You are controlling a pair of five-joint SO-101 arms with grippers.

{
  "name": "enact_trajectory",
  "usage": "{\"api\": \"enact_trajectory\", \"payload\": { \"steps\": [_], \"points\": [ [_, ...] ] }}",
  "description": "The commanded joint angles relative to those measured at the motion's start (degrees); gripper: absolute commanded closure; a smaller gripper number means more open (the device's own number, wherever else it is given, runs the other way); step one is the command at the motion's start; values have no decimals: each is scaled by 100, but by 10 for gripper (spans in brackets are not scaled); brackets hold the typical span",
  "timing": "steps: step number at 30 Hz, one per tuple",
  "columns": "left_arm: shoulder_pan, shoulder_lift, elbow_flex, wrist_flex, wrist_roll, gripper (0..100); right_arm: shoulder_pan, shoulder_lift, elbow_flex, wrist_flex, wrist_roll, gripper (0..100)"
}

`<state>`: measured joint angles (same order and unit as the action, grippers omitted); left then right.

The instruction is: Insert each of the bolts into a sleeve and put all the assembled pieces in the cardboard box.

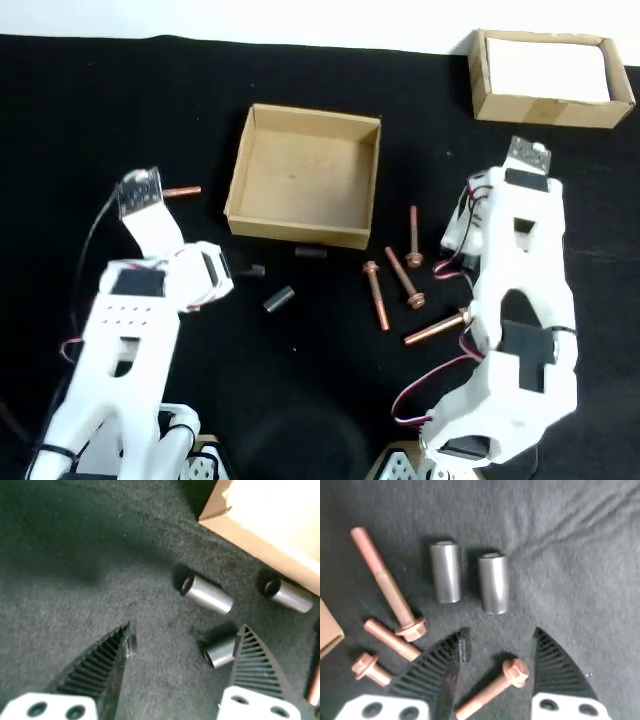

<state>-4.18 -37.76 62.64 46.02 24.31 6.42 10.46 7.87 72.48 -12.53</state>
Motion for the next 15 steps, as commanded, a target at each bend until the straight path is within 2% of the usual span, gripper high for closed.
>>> {"api": "enact_trajectory", "payload": {
  "steps": [1, 6, 11, 15],
  "points": [
    [-84, 4, 426, -870, 18, 692, 22, 215, -523, -75, 9, 804],
    [-92, 4, 901, -1802, 18, 692, 22, 945, -1174, -40, -26, 806],
    [-233, 4, 901, -1820, 18, 692, 22, 1481, -1578, -40, 0, 885],
    [-233, 13, 901, -1829, 18, 692, 13, 1543, -1631, 31, -9, 840]
  ]
}}
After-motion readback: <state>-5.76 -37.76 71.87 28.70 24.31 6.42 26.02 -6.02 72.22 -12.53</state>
